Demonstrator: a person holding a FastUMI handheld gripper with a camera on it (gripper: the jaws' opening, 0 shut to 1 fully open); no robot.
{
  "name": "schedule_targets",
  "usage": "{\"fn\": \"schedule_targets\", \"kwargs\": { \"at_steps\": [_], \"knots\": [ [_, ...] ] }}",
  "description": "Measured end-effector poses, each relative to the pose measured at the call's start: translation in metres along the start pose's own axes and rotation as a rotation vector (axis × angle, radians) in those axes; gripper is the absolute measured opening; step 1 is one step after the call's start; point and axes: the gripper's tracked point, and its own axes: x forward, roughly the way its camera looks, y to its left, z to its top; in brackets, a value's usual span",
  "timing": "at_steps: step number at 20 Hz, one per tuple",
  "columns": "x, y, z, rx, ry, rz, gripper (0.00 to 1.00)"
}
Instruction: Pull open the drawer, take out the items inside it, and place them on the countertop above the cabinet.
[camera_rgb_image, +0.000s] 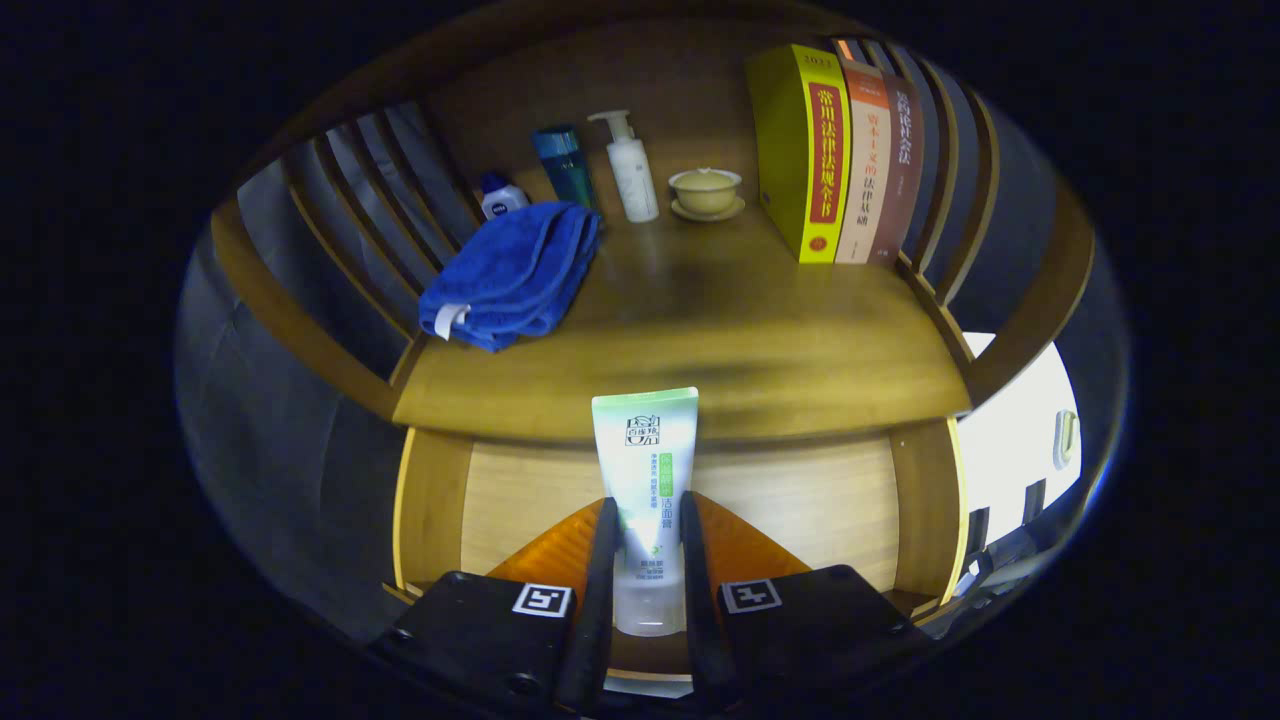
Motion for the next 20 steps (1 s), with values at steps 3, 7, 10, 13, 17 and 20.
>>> {"fn": "schedule_targets", "kwargs": {
  "at_steps": [3,7,10,13,17,20],
  "knots": [
    [-0.004,0.002,0.037,-0.006,-0.046,-0.018,0.41],
    [0.007,-0.004,0.075,0.003,-0.074,-0.057,0.41],
    [0.029,-0.007,0.099,0.038,-0.079,-0.075,0.41],
    [0.052,-0.015,0.119,0.048,-0.082,-0.107,0.41],
    [0.085,-0.021,0.130,0.041,-0.061,-0.128,0.41],
    [0.102,-0.026,0.130,0.044,-0.043,-0.150,0.41]
  ]
}}
